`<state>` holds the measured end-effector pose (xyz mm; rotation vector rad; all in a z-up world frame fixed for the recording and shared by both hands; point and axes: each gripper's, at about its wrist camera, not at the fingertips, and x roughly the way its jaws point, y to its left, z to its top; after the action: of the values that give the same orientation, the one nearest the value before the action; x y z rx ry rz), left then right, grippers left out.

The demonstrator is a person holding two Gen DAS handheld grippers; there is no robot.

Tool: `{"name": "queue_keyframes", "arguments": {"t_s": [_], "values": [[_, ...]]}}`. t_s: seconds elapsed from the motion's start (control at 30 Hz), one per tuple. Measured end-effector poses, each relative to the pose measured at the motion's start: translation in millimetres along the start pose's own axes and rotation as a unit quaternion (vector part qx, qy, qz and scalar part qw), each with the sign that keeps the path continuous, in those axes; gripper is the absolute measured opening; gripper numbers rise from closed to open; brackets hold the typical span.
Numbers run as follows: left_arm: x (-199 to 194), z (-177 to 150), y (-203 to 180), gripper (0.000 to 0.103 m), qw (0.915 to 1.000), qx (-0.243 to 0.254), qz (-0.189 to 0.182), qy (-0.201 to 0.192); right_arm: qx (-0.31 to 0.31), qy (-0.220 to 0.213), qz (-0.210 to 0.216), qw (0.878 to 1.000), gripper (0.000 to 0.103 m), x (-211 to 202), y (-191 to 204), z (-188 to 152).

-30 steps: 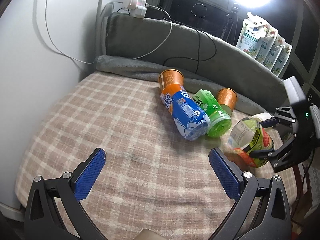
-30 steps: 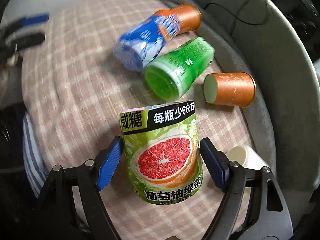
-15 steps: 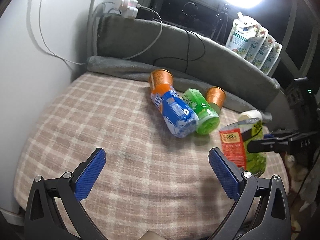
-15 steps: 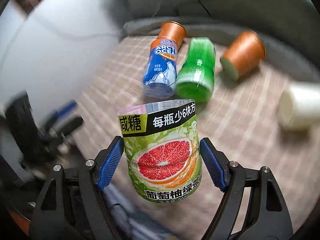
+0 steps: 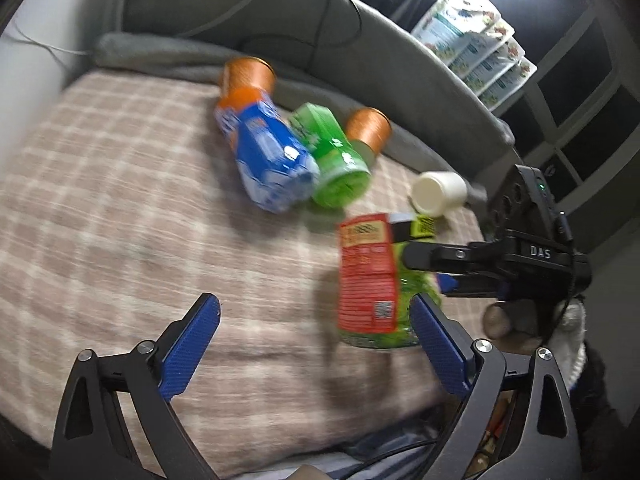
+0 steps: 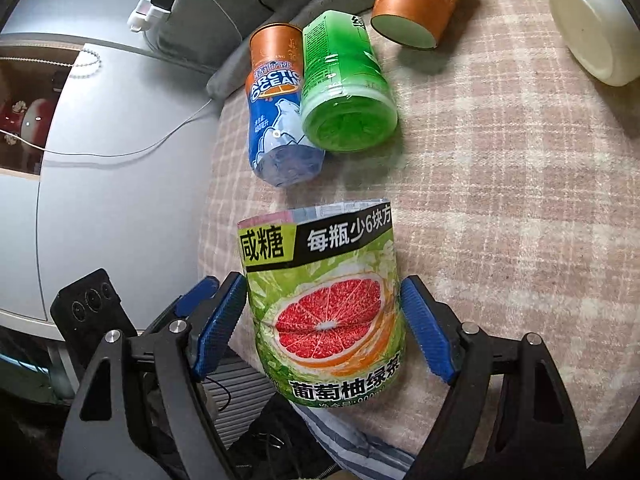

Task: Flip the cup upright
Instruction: 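Lift the green grapefruit cup with the right gripper and rotate it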

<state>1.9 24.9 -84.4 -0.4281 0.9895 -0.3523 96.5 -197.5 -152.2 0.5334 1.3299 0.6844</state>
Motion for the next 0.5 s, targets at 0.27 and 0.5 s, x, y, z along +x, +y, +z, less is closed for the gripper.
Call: {"name": "queue_keyframes", "arguments": {"t_s": [0.27, 0.5], "values": [[19.3, 13.1, -9.8, 0.094, 0.9986, -0.012, -0.030, 0.043, -0.007, 0.006, 0.011, 1.000, 0.085, 2.8, -7.7, 11.5], [39.9, 20.3, -7.3, 0.094, 0.9933, -0.055, -0.059, 0.082, -0.045, -0.040, 0.003, 0.998, 0.091, -33.3, -5.5, 4.6]]}}
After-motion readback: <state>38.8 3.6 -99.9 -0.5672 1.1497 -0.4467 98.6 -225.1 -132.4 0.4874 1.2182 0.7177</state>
